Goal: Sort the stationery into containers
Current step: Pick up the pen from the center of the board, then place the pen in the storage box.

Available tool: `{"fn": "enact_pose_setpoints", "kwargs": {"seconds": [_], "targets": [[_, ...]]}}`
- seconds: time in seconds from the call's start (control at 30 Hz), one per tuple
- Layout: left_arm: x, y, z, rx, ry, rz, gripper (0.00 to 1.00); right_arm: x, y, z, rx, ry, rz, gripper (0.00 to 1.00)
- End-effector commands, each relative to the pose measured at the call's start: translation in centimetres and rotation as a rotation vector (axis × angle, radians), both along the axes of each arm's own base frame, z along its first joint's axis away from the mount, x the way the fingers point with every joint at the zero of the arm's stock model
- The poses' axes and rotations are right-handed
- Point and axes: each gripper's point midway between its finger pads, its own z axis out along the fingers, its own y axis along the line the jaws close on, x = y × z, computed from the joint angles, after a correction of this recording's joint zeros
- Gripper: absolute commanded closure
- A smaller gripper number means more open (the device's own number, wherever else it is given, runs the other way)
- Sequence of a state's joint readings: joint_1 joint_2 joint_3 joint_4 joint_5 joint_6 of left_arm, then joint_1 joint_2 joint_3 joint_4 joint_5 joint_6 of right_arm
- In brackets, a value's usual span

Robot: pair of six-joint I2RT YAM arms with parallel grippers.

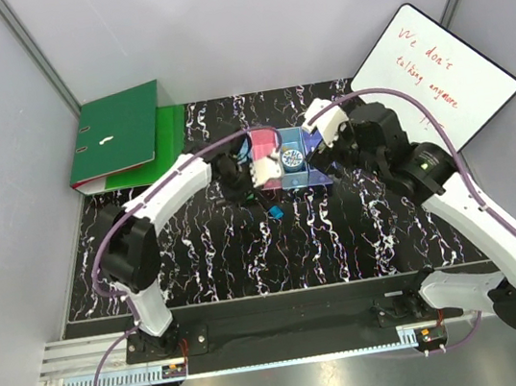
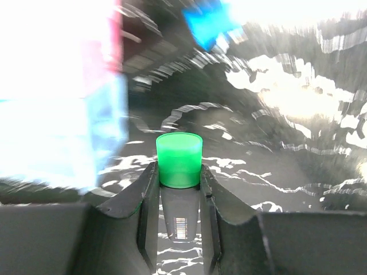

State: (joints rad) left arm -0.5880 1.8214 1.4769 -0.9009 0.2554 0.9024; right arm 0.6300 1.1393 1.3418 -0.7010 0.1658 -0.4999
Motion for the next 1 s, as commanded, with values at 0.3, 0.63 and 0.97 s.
{"fn": "enact_pose_setpoints", "kwargs": {"seconds": [0.3,0.63,0.97], "targets": [[7.9,-9.5,14.4,-0.465,0.026,0.477,1.0,0.0,-3.5,7.0,0.063,-0.208,-0.154,0.0],[12.7,-12.5,11.9,-0.637,0.267,0.68,1.0,-1.0,-4.3,6.9,0.01,-0.195,-0.137,0.0],[18.2,-11.0,11.0,-0.779,0.297,0.838,1.0,-0.9,-4.1,4.9,-0.025,-0.151,-0.128,0.0]]}}
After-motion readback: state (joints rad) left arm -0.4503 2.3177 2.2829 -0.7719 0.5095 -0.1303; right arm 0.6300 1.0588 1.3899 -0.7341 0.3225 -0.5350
